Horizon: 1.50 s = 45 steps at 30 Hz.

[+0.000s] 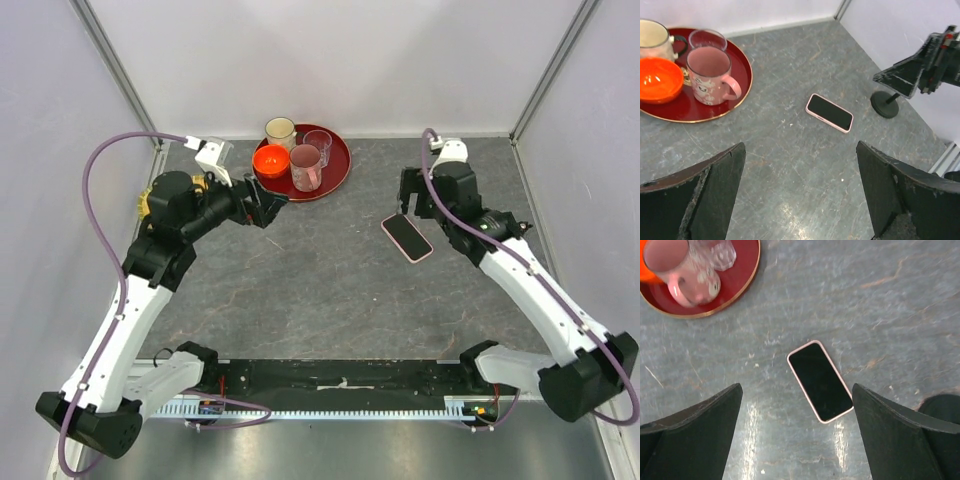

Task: Place the phone on the phone stand

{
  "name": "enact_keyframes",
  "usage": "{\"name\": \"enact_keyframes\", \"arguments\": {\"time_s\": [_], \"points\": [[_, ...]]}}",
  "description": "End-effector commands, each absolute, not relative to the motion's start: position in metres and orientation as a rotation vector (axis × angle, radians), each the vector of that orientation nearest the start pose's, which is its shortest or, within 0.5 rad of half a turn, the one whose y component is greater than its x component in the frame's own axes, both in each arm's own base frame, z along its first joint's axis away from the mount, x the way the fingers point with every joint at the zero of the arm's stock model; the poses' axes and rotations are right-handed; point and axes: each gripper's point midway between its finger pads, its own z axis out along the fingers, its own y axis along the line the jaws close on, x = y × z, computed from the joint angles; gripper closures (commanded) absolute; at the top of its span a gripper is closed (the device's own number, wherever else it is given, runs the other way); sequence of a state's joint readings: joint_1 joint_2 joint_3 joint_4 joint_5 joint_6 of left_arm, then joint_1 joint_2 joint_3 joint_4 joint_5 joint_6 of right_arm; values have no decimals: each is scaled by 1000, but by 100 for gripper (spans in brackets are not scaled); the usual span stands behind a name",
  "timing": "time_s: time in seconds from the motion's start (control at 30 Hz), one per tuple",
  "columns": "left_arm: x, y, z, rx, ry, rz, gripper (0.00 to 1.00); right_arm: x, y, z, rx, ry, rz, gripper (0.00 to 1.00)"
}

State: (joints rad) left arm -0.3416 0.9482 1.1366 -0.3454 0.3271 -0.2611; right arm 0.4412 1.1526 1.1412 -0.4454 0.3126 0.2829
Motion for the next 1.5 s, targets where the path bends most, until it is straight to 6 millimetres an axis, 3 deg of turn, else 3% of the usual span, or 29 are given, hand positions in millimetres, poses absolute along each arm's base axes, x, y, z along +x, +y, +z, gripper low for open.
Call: {"name": "enact_keyframes", "arguments": {"time_s": [0.0,0.1,0.13,0.23,0.27,0.33,0.37,0.47,0.53,0.57,0.67,0.87,0.97,1.27,1.47], "points": [[283,-180,334,376,1808,-764,3,346,126,240,-28,2147,136,2],[286,-180,323,377,1837,-752,5,352,97,228,104,2215,-82,2],[286,-180,322,378,1837,-753,5,354,70,232,199,2197,-259,2],[287,-180,311,372,1859,-748,6,352,21,244,427,2103,-447,2],[287,-180,307,371,1863,-746,6,351,-2,247,525,2073,-481,2],[286,-180,299,373,1870,-748,7,348,-29,251,678,2018,-479,2],[286,-180,296,371,1874,-749,7,343,-55,252,786,1981,-503,2],[284,-181,288,373,1876,-756,7,326,-92,259,992,1856,-490,2],[283,-181,282,374,1882,-743,7,314,-105,263,1052,1797,-505,2],[281,-184,281,386,1877,-745,7,309,-109,265,1070,1776,-517,2],[277,-189,276,402,1886,-755,7,290,-121,259,1146,1732,-533,19],[271,-198,274,454,1892,-760,7,269,-118,225,1200,1784,-502,23],[272,-198,271,451,1903,-750,7,270,-114,222,1182,1799,-453,27],[273,-198,269,448,1912,-748,7,276,-107,199,1154,1883,-438,25],[274,-199,267,448,1917,-751,7,276,-106,195,1164,1875,-425,34]]}}
